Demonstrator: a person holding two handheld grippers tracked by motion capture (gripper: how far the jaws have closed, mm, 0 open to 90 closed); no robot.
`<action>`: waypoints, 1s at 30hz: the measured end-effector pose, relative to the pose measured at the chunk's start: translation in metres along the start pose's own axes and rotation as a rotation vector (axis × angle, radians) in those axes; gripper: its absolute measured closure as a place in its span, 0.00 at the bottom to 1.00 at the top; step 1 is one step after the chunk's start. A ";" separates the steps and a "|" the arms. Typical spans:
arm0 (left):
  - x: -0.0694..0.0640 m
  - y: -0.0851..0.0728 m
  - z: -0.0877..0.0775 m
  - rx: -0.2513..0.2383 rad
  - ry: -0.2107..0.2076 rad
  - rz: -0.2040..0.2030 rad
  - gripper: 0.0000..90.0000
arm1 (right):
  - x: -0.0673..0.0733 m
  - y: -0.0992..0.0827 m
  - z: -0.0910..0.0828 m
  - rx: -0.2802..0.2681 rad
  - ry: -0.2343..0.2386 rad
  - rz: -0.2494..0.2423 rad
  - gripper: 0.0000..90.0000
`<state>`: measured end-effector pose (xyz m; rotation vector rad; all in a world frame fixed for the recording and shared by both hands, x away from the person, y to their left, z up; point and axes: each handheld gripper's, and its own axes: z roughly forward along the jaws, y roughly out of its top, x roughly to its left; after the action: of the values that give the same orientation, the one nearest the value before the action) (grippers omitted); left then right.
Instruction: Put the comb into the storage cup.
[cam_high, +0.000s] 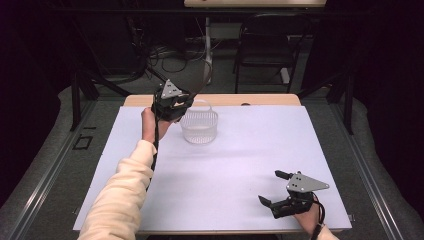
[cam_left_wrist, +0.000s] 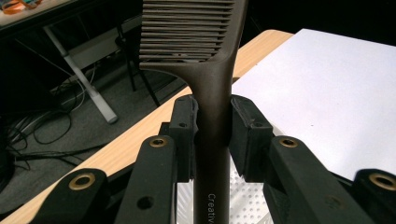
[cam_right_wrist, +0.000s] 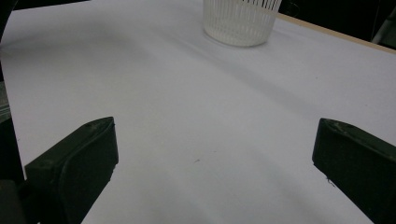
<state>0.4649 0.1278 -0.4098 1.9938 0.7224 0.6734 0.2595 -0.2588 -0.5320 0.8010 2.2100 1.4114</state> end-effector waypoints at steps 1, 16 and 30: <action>0.000 0.000 0.000 0.000 -0.001 0.002 0.80 | 0.000 0.000 0.000 0.001 0.000 0.001 0.00; 0.001 0.007 0.004 -0.008 -0.001 0.008 0.80 | 0.000 0.000 0.000 0.000 -0.001 0.001 0.00; 0.000 0.010 0.009 -0.007 0.000 0.026 0.80 | 0.000 0.000 0.000 0.000 0.001 -0.002 0.00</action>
<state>0.4738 0.1185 -0.4047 1.9997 0.6946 0.6905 0.2593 -0.2590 -0.5319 0.7987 2.2111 1.4113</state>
